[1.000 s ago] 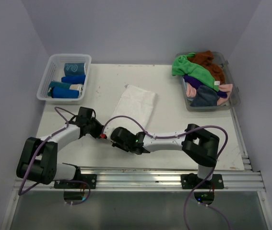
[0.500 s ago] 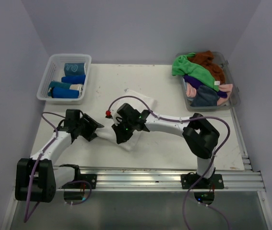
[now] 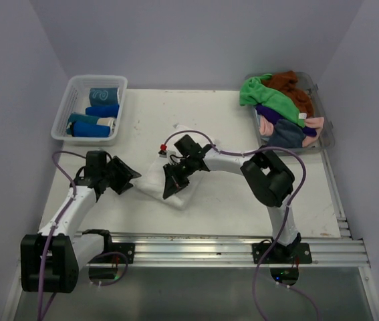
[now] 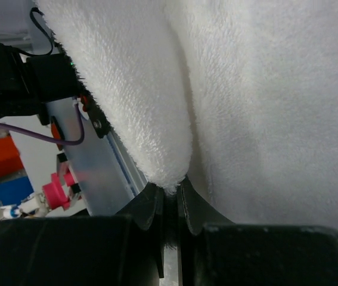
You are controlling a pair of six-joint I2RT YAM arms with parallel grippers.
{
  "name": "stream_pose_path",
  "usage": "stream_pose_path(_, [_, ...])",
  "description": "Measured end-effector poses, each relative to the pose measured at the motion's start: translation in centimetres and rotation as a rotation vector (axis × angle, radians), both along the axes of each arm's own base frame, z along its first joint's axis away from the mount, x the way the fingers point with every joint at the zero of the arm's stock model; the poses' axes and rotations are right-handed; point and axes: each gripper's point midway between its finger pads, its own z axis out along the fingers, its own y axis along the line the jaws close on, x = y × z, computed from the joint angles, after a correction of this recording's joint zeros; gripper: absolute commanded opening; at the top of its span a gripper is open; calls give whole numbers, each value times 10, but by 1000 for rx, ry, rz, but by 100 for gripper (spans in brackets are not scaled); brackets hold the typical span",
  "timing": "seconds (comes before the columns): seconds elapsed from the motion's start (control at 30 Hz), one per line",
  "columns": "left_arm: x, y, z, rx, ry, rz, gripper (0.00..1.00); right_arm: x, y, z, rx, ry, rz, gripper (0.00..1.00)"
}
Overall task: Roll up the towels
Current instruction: Roll the towel
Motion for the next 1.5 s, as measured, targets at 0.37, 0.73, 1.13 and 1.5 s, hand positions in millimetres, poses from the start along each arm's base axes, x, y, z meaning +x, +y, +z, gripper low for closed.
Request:
stream_pose_path(0.37, [-3, -6, 32, 99, -213, -138, 34, 24, -5, 0, 43, 129, -95, 0])
stream_pose_path(0.73, [-6, -55, 28, 42, -252, -343, 30, 30, -7, -8, 41, 179, -125, 0])
stream_pose_path(1.13, [25, -62, 5, 49, -216, -350, 27, 34, -10, -9, 40, 187, -139, 0])
stream_pose_path(1.5, [42, -61, -25, 69, -160, -331, 25, 39, -20, -9, -1, 115, -171, 44])
